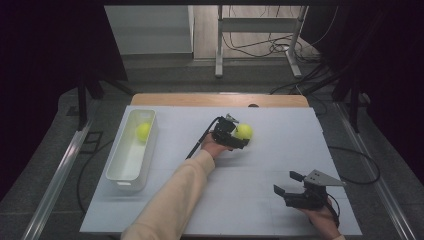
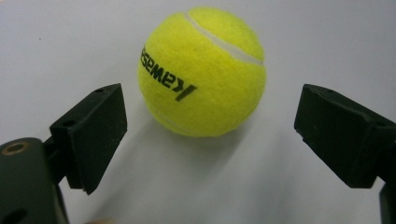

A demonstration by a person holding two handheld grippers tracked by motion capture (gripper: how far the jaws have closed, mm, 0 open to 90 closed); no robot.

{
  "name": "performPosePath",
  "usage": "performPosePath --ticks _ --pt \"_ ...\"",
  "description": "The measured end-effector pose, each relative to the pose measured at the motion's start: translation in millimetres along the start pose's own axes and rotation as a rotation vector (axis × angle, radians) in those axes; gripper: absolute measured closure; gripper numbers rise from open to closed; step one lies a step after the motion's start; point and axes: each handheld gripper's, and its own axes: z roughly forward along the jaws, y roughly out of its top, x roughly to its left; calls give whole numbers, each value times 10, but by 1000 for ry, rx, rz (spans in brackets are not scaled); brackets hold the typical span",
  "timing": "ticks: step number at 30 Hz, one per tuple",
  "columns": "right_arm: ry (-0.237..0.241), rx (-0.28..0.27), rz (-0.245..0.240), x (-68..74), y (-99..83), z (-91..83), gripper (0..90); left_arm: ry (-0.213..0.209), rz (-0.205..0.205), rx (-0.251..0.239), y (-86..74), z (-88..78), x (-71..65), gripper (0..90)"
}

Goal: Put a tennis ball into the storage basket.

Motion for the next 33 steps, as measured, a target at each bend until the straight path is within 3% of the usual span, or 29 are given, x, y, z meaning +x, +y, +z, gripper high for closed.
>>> performPosePath --ticks 14,21,23,27,33 --pt "2 4 2 0 -3 -2 151 16 0 1 41 123 30 106" --pt "-3 4 7 -8 -8 -10 151 2 -2 -8 101 200 25 113" --pt "-2 3 9 -12 -9 -11 151 1 4 -9 102 207 20 129" --pt "-3 3 11 -14 -12 -14 151 17 7 -9 99 225 29 245" --pt "-3 3 10 -14 -13 -14 151 17 13 -1 101 214 28 263"
